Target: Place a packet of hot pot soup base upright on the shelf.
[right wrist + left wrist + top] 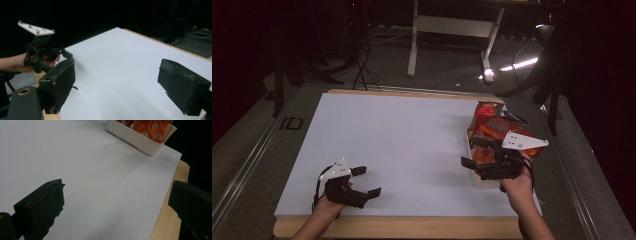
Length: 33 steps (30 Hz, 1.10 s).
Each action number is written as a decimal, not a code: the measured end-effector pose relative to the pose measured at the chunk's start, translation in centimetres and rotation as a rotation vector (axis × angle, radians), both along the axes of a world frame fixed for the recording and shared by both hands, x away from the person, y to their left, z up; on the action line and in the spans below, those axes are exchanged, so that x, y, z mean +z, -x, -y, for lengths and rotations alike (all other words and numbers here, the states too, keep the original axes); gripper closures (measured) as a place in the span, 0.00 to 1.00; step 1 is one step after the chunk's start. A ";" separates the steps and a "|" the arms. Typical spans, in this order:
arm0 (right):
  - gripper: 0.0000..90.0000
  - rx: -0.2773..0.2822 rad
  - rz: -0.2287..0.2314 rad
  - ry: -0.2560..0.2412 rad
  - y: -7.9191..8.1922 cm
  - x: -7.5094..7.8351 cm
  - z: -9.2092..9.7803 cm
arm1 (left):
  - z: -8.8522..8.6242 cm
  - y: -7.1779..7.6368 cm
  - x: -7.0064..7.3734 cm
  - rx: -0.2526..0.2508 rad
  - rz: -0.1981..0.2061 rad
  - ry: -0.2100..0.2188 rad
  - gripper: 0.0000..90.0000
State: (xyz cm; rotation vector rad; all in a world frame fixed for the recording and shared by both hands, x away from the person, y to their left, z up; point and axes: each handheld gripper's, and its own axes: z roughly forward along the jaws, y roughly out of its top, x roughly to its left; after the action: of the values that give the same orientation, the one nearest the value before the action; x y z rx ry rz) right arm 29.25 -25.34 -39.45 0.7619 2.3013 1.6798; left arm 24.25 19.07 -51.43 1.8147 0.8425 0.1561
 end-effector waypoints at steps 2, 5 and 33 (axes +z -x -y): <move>0.16 0.001 -0.005 0.003 0.0 -0.2 -0.2 | 0.0 0.0 0.0 0.000 0.001 0.002 0.01; 0.16 0.018 -0.013 0.023 0.2 -1.1 -0.8 | 0.0 0.0 0.1 -0.001 0.003 0.004 0.01; 0.16 0.034 -0.054 0.139 2.2 -6.5 -2.2 | 0.0 0.3 0.0 -0.020 0.027 0.007 0.01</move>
State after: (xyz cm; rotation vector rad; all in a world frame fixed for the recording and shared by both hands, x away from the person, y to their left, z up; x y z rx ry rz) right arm 27.02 -23.17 -45.99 0.7518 2.4507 1.5108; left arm 23.94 19.04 -51.43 1.8104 0.8053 0.1647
